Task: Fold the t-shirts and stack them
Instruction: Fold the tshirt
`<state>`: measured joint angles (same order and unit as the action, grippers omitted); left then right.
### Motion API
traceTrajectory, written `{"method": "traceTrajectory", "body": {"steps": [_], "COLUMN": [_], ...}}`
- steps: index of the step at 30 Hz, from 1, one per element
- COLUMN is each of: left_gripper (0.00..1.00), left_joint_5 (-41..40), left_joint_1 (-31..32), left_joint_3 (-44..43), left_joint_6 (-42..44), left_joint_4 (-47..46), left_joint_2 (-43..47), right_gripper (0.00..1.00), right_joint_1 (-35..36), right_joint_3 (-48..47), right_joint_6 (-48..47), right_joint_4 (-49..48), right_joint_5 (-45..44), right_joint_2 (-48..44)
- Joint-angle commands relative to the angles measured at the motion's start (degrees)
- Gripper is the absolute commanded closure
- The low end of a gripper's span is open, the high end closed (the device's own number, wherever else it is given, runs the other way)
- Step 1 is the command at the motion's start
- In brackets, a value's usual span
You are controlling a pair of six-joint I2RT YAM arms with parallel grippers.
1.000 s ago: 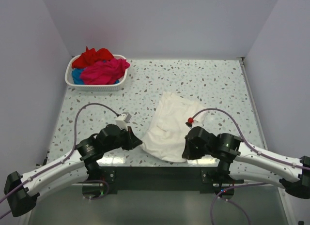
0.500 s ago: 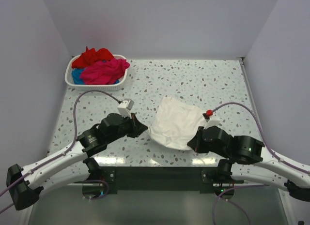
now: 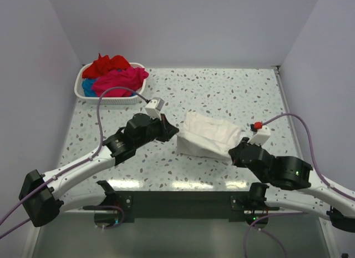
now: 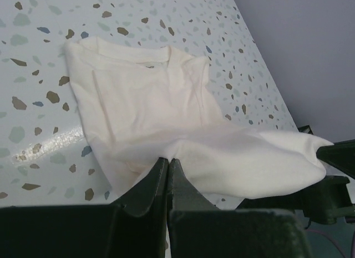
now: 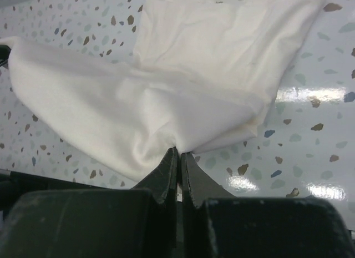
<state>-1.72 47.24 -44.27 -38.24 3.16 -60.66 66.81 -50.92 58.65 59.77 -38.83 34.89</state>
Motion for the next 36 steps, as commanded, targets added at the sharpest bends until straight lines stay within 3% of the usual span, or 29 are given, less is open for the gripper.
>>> {"method": "traceTrajectory", "body": {"steps": [1, 9, 16, 36], "left_gripper": [1.00, 1.00, 1.00, 1.00], "left_joint_5": [3.6, 9.3, 11.5, 13.4], "left_joint_1": [-2.4, -6.5, -7.5, -10.7], "left_joint_3": [-1.9, -1.1, -1.3, -9.9], "left_joint_6": [1.8, 1.7, 1.9, 3.4], "left_joint_4": [-6.8, -10.6, -13.6, -18.8], "left_joint_2": [-1.6, -5.9, -9.6, -26.7], "right_gripper": [1.00, 1.00, 1.00, 1.00], "right_joint_1": [0.3, -1.3, -16.5, -40.3], "right_joint_3": [-2.9, -4.3, -0.1, 2.9], "right_joint_6": [-1.1, -6.1, -17.7, -30.3], "right_joint_4": [1.3, -0.5, -12.5, -28.8], "right_joint_5": [-9.8, -13.1, -1.4, 14.1], "right_joint_2": [0.1, 7.4, 8.5, 19.7]}}
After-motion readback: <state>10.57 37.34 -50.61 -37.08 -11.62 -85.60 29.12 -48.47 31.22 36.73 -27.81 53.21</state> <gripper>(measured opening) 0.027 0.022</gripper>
